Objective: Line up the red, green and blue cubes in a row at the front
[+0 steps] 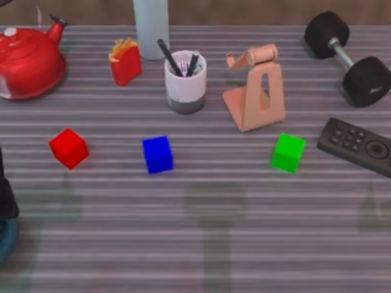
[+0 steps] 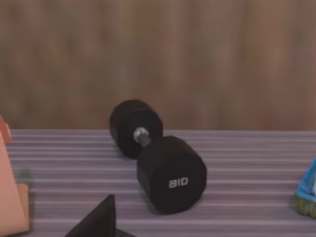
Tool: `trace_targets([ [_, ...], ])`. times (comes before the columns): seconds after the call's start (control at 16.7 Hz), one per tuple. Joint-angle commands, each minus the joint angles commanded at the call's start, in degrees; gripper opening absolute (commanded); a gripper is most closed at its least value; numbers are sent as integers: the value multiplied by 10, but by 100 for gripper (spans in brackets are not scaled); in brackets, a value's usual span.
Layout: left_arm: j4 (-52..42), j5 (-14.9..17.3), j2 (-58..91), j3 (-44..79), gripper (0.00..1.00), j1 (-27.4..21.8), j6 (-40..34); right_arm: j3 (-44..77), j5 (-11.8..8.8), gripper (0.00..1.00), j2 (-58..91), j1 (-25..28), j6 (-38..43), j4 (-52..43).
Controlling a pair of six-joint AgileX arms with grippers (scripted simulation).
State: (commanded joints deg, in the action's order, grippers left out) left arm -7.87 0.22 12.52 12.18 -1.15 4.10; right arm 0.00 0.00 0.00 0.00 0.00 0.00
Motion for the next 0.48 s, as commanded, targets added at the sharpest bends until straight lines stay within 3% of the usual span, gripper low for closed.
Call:
trace_targets([
  [0.48, -244, -1, 454, 351, 100, -26, 119, 0, 0, 100, 0, 0, 0, 0],
])
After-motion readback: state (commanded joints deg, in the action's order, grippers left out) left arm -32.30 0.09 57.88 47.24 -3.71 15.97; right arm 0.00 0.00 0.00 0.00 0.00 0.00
